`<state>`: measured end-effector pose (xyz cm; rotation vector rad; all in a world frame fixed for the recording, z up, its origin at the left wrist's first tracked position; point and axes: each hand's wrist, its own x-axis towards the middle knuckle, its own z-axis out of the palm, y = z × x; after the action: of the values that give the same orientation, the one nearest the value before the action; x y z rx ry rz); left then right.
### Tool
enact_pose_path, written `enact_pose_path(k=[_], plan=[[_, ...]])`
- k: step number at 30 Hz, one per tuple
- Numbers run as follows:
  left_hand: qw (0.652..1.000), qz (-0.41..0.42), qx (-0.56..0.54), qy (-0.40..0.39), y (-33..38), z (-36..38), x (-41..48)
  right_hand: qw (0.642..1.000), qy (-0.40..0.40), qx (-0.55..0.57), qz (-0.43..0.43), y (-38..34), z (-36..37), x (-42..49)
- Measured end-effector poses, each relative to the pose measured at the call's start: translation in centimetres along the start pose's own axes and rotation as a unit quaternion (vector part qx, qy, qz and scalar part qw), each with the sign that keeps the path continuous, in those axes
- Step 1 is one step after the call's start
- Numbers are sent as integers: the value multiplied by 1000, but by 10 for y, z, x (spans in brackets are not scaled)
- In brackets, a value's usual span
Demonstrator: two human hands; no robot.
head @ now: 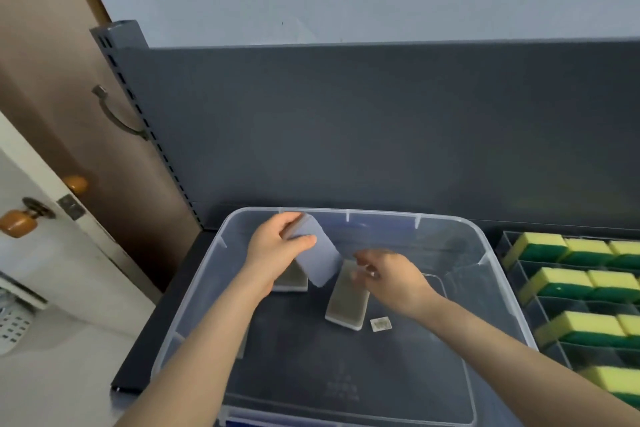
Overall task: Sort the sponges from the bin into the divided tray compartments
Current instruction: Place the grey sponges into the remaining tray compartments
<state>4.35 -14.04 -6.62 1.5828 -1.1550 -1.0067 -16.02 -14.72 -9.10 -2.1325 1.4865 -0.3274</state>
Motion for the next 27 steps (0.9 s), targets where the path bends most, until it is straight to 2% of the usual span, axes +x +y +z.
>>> enact_pose_path(k=[3, 5, 7, 11, 16, 23, 27], plan=[[999, 19, -1, 46, 0, -5, 2, 981, -89, -153, -77, 9, 17, -5], [998, 20, 0, 56, 0, -7, 3, 965, -141, -196, -105, 12, 22, -11], [997, 26, 29, 61, 0, -7, 3, 957, -156, -215, -117, 10, 21, -16], [994, 42, 83, 60, -3, -5, 4, 959, -139, -222, -109, 0, 28, -26], [988, 55, 132, 50, -7, -5, 3, 942, -128, -284, -127, 1, 45, -22], [989, 62, 124, 50, -5, -5, 4, 975, -44, -192, -98, 4, 25, -11], [989, 66, 123, 50, -4, -6, 4, 964, -51, -216, -145, 0, 25, -13]])
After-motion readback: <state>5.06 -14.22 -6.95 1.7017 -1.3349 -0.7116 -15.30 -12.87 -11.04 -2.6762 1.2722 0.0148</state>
